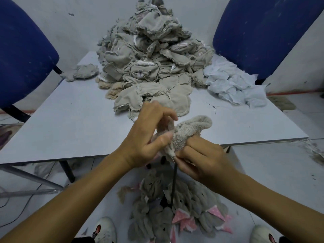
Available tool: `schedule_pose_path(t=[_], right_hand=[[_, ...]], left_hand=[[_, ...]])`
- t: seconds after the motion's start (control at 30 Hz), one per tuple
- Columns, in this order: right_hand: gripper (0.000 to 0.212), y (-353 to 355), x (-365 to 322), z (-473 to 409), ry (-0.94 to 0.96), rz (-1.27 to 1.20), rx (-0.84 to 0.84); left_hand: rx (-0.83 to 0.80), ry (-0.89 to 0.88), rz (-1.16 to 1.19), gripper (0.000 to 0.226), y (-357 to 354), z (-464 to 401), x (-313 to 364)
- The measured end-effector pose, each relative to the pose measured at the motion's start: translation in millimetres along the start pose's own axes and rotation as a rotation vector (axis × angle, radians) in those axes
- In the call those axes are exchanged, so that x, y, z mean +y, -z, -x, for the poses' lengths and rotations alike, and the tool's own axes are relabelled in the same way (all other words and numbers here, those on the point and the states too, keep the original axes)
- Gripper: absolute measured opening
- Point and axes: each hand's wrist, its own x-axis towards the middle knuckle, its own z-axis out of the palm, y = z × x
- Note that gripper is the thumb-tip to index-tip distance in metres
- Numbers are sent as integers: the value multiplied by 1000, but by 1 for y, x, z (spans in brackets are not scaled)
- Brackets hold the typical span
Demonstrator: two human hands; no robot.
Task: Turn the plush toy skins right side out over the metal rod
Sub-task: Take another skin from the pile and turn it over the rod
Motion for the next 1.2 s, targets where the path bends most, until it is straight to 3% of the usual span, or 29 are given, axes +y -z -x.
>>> schedule_pose_path(t=[0.13,0.23,0.33,0.43,0.53,0.63,0.77,0.87,1.0,1.2], right_hand=[[25,8,10,-4,-53,-96,-35],[25,12,14,-6,-131,-100,-4],[24,9,11,-2,-184,-59,25],[23,12,16,-7,-276,-176,84],[41,22,29,-16,-154,24,138],[44,29,40,-24,-60,56,1],[36,27,29,-19,-205,-124,-41],[38,20,17,-10,-301,-187,-106],[52,4,9,5,-376,-209,-193],[36,-9,6,10,-484,-401,-337]], left_hand=[[-85,-64,-327,44,-3,-1,1],[-31,-81,-435,46,-10,-2,2],[-99,-141,-353,48,-11,-8,1],[-214,-52,-220,48,-10,-10,4],[-124,-137,-280,44,-11,-7,6],[21,-280,-349,37,-10,-8,5],[83,-354,-346,34,-7,-6,2],[20,-251,-315,36,-8,3,-5],[-239,113,-160,50,-20,21,-10],[-205,193,20,19,-22,28,-11]])
